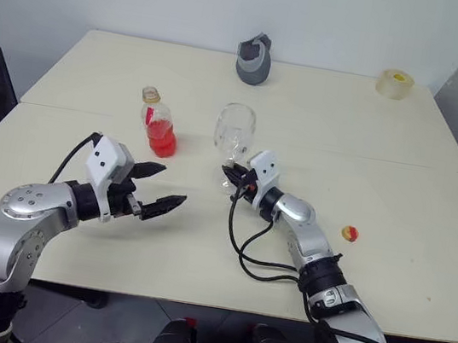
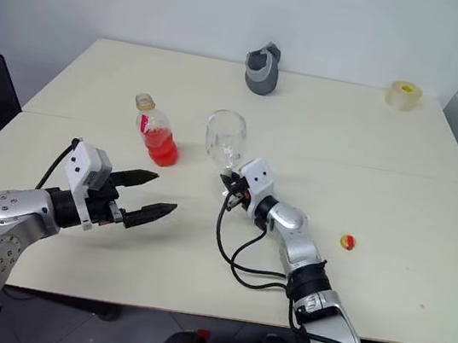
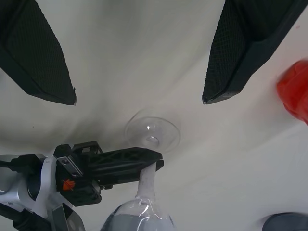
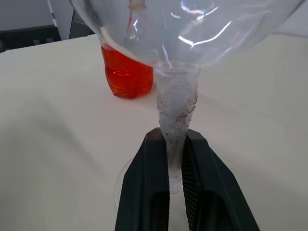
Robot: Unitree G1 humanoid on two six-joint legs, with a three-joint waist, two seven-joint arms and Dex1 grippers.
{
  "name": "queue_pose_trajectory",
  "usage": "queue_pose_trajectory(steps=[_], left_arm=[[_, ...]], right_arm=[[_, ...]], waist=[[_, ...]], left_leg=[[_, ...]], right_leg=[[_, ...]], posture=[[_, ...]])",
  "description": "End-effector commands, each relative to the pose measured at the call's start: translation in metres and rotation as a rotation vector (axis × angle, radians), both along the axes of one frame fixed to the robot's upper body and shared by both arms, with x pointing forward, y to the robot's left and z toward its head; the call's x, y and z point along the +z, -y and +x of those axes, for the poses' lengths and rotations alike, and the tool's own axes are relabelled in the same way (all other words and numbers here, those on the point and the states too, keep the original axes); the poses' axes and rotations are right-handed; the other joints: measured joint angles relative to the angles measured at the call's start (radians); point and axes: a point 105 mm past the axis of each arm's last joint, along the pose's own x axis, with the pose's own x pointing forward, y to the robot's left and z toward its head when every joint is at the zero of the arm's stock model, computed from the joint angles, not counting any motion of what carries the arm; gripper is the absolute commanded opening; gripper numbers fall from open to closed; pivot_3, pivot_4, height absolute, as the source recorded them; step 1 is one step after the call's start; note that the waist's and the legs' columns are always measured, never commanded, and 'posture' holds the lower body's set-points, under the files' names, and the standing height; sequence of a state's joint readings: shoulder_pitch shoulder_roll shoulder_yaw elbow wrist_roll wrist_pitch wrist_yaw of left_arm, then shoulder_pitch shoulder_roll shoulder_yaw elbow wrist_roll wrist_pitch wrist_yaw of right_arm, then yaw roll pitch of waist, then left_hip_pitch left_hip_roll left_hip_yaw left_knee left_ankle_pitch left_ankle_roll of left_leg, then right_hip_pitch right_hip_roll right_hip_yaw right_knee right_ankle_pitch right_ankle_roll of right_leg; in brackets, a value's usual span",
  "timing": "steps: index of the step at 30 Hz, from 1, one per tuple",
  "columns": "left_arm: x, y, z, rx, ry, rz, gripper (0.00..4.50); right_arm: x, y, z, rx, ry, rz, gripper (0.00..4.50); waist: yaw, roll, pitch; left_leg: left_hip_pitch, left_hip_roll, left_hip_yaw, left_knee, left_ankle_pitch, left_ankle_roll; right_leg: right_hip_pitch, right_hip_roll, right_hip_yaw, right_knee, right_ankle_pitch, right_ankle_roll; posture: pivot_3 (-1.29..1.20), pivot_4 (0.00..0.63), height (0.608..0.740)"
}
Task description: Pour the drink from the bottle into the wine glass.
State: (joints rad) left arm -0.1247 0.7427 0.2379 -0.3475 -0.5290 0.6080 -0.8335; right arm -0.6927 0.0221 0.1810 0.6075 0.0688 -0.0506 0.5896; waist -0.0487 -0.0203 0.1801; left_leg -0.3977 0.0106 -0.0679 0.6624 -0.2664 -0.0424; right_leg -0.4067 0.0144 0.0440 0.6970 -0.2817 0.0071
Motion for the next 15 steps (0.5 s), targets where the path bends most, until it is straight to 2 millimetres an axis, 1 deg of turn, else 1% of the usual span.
queue_pose_trajectory(steps=[1, 4, 8, 15], left_arm=[[0.022, 0.005, 0.0, -0.009, 0.086, 0.005, 4.5], [0.03, 0.007, -0.001, -0.011, 0.114, -0.003, 4.5], [0.041, 0.004, -0.001, 0.006, 0.151, 0.0, 4.5], [0.052, 0.002, -0.004, 0.016, 0.187, 0.019, 4.5]], right_arm=[[0.01, -0.008, 0.0, 0.032, 0.028, 0.01, 0.1], [0.007, -0.009, 0.0, 0.033, 0.022, 0.001, 0.1], [0.005, -0.009, 0.0, 0.033, 0.017, -0.003, 0.1], [-0.003, -0.012, -0.005, 0.064, 0.013, -0.026, 0.1]], waist=[[0.0, 0.0, 0.0], [-0.001, 0.0, 0.0], [-0.002, 0.0, 0.0], [-0.004, 0.0, 0.0]], left_leg=[[0.0, 0.0, 0.0, 0.0, 0.0, 0.0], [0.0, 0.0, 0.0, 0.0, 0.0, 0.0], [0.0, 0.0, 0.0, 0.0, 0.0, 0.0], [0.0, 0.0, 0.0, 0.0, 0.0, 0.0]], right_leg=[[0.0, 0.0, 0.0, 0.0, 0.0, 0.0], [0.0, 0.0, 0.0, 0.0, 0.0, 0.0], [0.0, 0.0, 0.0, 0.0, 0.0, 0.0], [0.0, 0.0, 0.0, 0.0, 0.0, 0.0]], posture=[[0.0, 0.15, 0.74], [0.0, 0.15, 0.74], [0.0, 0.15, 0.74], [0.0, 0.15, 0.74]])
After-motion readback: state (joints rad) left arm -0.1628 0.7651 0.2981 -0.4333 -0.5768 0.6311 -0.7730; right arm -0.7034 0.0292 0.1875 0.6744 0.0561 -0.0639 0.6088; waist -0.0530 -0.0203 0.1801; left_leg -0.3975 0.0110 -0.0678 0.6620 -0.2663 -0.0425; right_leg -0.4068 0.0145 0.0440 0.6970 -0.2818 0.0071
